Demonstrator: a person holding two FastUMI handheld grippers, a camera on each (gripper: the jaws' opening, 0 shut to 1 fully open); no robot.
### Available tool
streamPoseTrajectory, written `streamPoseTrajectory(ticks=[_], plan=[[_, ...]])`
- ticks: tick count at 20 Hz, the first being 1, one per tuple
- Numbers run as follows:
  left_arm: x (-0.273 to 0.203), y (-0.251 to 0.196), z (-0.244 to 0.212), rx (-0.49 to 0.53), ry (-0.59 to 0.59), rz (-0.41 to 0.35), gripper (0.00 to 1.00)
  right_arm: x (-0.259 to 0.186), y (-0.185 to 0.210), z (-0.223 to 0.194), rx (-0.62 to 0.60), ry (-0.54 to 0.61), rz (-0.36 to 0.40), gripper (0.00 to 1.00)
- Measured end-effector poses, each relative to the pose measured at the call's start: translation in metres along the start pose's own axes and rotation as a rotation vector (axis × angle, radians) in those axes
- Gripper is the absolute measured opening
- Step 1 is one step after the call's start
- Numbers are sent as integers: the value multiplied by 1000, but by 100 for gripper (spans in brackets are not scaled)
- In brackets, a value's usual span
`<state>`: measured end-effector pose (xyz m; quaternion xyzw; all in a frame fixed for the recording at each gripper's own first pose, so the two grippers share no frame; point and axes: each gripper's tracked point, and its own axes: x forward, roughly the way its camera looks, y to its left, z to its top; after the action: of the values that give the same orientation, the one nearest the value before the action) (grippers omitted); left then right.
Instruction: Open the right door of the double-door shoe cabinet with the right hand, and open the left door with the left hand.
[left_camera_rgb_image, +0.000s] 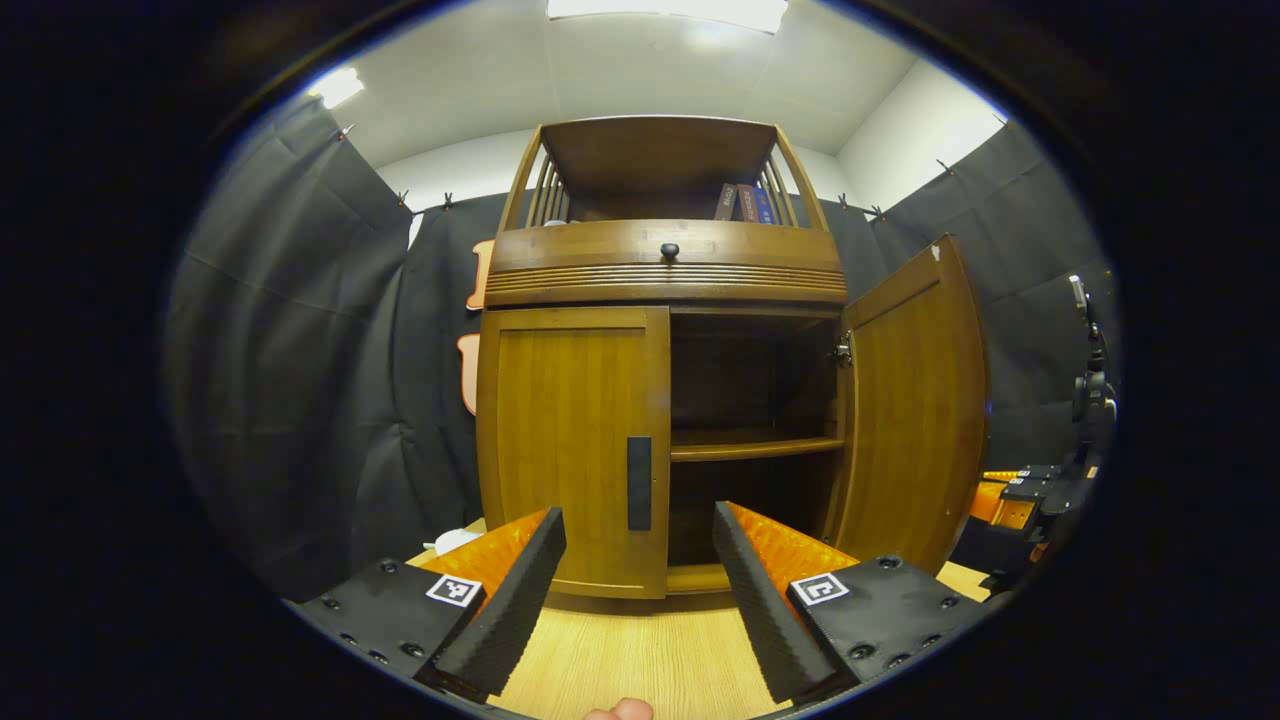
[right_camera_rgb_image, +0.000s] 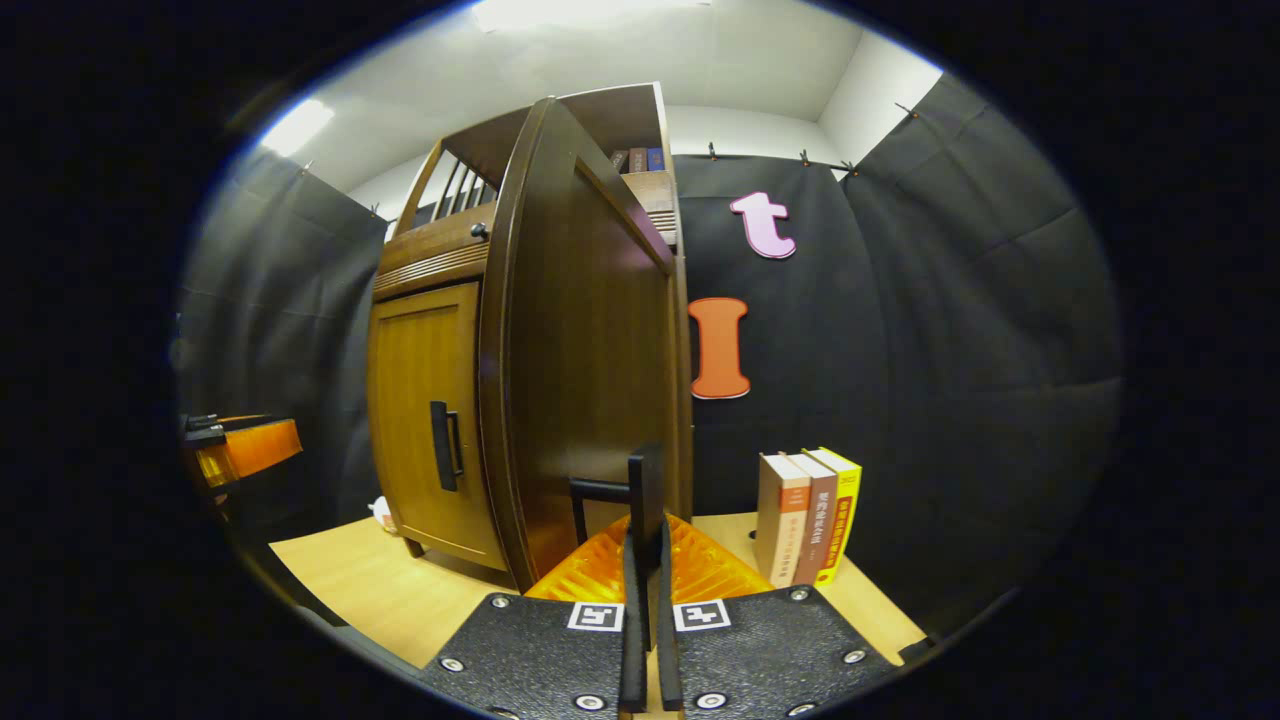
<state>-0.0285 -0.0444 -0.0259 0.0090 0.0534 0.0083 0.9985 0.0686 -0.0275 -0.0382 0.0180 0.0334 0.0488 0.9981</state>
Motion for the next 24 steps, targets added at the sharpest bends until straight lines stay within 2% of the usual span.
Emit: streamPoseTrajectory(ticks=[2,4,5,6,7,9,10,11,13,14,17,18,20,23,24], plan=[[1,-6,-6,2,11,-12,94,-2,-20,2,2,3,-35,1],[0,-10,-11,6,23,-24,94,-4,-26,3,43,7,-25,0],[1,-11,-10,11,25,-26,94,-2,-27,3,32,5,-18,5],[2,-11,-11,14,25,-26,94,-2,-26,3,32,1,-13,5],[3,-11,-11,14,24,-24,94,-3,-27,3,30,-3,-7,0],[2,-10,-12,12,26,-21,94,-2,-31,3,30,-9,10,0],[1,-8,-12,13,27,-18,94,-1,-34,2,30,-9,20,5],[1,-7,-13,15,30,-15,94,-1,-38,2,27,-6,33,0],[2,-5,-15,12,35,-8,94,0,-47,1,15,8,62,0],[2,-3,-16,11,36,-4,94,0,-50,1,12,13,77,5],[2,0,-15,7,42,6,94,2,-55,1,2,25,126,5],[3,2,-16,6,43,6,94,1,-55,1,-7,29,140,0],[4,1,-17,-2,44,6,94,0,-55,2,-35,27,164,0],[7,3,-12,-6,33,13,94,0,-55,0,-27,30,149,1],[9,5,-12,-4,29,15,96,0,-54,0,-14,26,140,1]])
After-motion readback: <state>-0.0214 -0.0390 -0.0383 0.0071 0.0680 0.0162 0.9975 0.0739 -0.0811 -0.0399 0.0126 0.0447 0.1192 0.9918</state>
